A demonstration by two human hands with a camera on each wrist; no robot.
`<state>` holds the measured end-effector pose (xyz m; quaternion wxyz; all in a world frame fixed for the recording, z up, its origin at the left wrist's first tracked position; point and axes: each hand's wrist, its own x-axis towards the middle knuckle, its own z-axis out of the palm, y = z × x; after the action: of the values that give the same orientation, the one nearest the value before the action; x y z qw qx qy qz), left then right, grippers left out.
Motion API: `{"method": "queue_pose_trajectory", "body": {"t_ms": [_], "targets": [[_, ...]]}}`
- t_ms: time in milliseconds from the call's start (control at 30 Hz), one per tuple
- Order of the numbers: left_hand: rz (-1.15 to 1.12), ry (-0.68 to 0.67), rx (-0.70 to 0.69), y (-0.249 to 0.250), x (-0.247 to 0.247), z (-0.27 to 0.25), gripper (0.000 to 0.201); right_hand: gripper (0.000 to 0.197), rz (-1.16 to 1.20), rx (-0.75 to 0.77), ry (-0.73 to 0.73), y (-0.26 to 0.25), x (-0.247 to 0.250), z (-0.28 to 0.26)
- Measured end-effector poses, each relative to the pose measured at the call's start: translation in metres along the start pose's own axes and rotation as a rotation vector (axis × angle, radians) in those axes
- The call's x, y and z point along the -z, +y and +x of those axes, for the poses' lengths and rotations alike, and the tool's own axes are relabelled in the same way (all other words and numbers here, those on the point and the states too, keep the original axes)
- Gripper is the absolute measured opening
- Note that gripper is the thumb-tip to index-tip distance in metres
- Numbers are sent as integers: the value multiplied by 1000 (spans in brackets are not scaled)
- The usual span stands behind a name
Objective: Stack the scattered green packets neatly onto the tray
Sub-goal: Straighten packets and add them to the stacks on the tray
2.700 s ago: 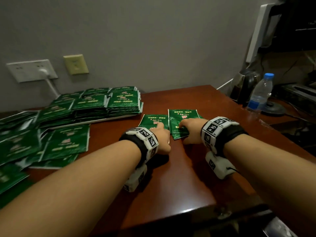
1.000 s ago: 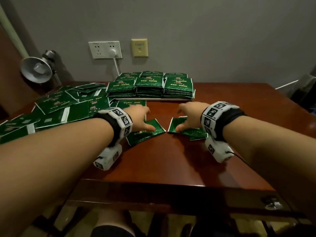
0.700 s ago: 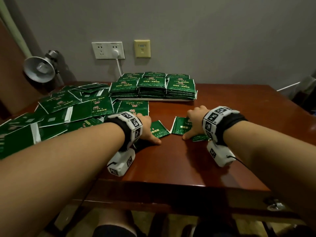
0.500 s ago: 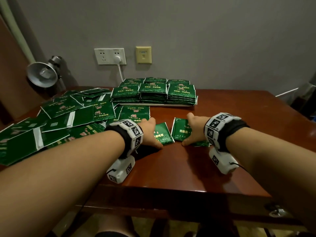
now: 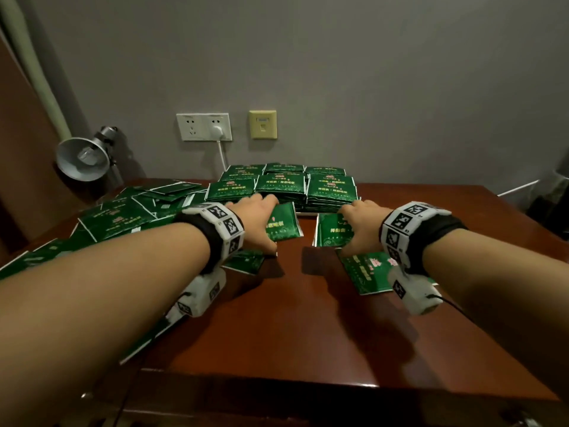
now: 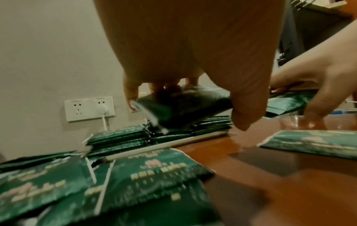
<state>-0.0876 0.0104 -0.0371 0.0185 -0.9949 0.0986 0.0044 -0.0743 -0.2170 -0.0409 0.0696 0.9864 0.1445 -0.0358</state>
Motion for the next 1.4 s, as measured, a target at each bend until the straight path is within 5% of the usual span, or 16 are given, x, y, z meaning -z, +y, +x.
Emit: {"method": "queue_pose_trajectory", "body": {"t_ms": [367,767,1033,1400], "targets": [[-57,88,-42,-35,80,136,82,86,59,-119,58,44,58,108],[-16,-77,-91,-31,57,270,80,82,101,-126,-105,77,59,228],[-74,-228,-58,-24,54,288,93,91,100,-51,-104,80,56,252],[177,-80,-98,-3,65,236,70,88,-12,-24,-100,79,53,184]]}}
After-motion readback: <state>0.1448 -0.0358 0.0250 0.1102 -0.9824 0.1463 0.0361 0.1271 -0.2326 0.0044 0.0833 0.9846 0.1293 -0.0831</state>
